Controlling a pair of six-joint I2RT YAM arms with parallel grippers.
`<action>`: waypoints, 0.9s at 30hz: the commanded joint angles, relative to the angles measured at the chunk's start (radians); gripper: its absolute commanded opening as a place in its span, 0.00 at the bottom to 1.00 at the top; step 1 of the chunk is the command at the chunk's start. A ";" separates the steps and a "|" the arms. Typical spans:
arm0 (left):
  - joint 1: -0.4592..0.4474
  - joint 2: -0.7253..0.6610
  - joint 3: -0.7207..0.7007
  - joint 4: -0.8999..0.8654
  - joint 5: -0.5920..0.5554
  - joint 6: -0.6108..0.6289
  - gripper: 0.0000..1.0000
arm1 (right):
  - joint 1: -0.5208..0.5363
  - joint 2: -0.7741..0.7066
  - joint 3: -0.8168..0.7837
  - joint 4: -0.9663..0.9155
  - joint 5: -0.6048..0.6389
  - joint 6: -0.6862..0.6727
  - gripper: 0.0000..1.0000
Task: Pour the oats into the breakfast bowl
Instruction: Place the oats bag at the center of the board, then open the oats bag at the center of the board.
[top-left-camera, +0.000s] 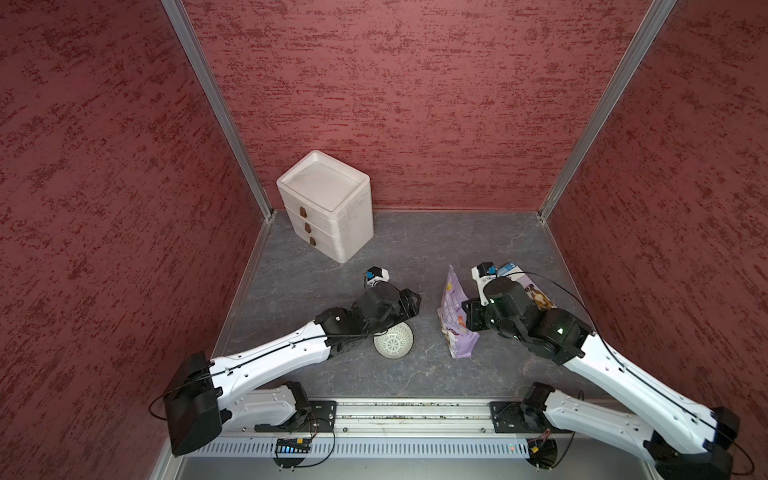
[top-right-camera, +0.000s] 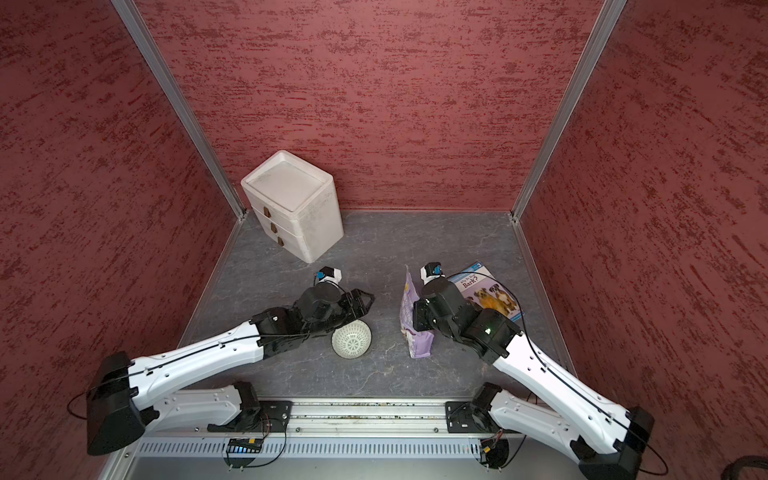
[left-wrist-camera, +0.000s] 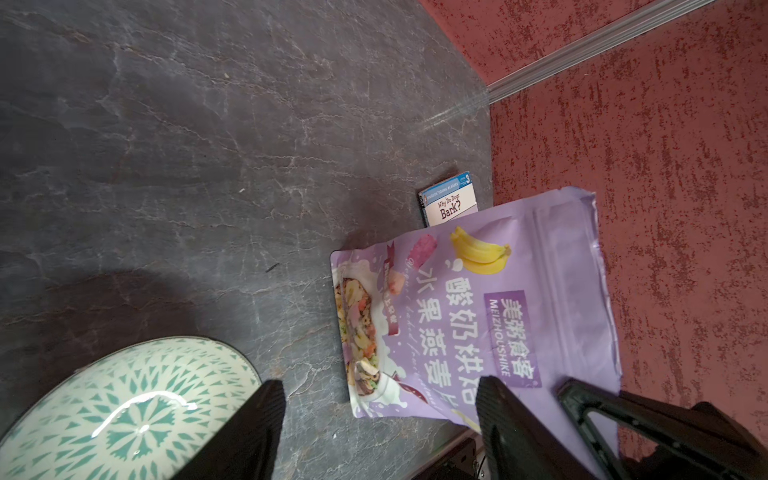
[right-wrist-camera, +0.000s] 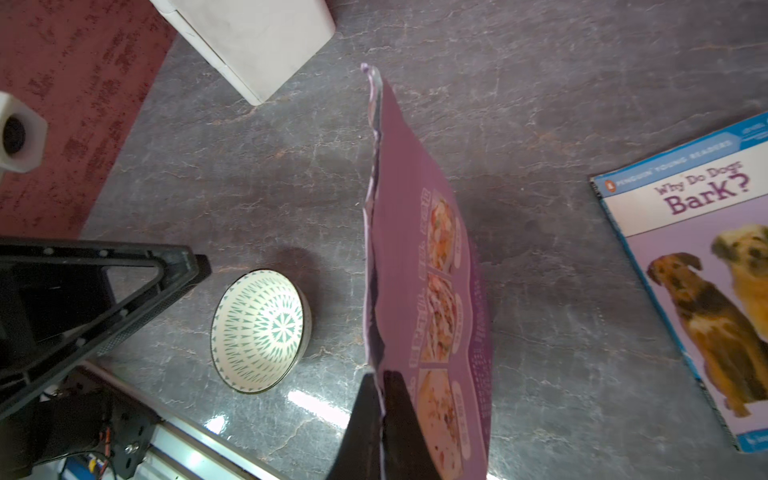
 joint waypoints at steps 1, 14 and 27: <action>-0.023 0.033 0.083 0.044 -0.020 -0.005 0.76 | -0.002 -0.012 -0.049 0.054 -0.075 0.063 0.13; -0.071 0.153 0.202 0.082 0.002 0.029 0.74 | -0.003 -0.179 -0.038 0.050 -0.074 0.106 0.53; -0.083 0.203 0.218 0.106 -0.037 0.049 0.53 | -0.003 -0.210 -0.080 0.056 0.077 0.177 0.57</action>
